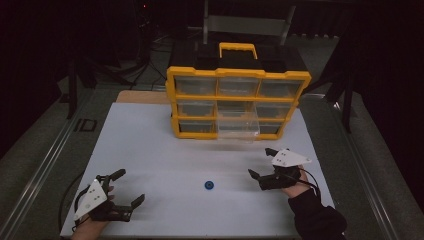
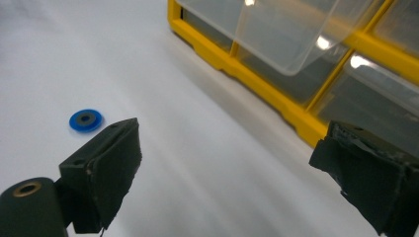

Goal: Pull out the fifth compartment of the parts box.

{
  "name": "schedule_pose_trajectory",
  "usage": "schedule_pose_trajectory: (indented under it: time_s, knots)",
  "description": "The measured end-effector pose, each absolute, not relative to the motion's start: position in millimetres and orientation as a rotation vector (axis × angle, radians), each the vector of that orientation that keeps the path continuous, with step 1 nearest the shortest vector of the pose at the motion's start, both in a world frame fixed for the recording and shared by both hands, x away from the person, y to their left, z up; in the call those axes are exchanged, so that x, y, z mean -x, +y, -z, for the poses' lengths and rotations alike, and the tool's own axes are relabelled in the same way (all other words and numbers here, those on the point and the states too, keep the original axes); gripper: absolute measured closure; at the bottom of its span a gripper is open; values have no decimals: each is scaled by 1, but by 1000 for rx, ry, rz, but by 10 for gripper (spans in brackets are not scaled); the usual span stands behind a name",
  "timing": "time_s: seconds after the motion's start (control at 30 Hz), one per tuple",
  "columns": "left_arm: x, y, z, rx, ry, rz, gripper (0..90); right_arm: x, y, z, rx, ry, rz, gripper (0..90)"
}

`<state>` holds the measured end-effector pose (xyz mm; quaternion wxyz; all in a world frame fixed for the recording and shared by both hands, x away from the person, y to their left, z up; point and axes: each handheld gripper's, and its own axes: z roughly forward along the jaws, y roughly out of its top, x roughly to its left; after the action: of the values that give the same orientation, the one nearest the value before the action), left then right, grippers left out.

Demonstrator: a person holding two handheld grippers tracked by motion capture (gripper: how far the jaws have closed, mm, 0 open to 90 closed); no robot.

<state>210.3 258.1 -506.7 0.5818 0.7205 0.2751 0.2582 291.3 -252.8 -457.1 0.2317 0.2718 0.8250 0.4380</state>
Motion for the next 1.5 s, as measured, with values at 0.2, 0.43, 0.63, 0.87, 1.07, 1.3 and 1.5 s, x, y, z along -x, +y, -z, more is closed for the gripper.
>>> schedule_pose_trajectory:
  time_s: [0.2,0.43,0.63,0.87,1.07,1.3,1.5]
  knots:
    - [-210,258,507,-1683,644,-602,0,-286,-253,472,-758,2285,-1186,82]
    - [-211,258,507,-1682,646,-603,0,-279,-255,488,-766,2305,-1150,82]
    - [-211,258,507,-1681,646,-602,0,-274,-258,495,-772,2295,-1151,82]
    - [-211,258,507,-1682,645,-602,0,-268,-264,500,-790,2284,-1144,82]
    - [-211,257,507,-1684,644,-600,0,-262,-271,502,-841,2259,-1137,83]
    - [-211,257,507,-1687,643,-600,0,-255,-281,507,-856,2262,-1137,83]
    - [-211,257,507,-1688,645,-601,0,-245,-288,509,-884,2237,-1112,83]
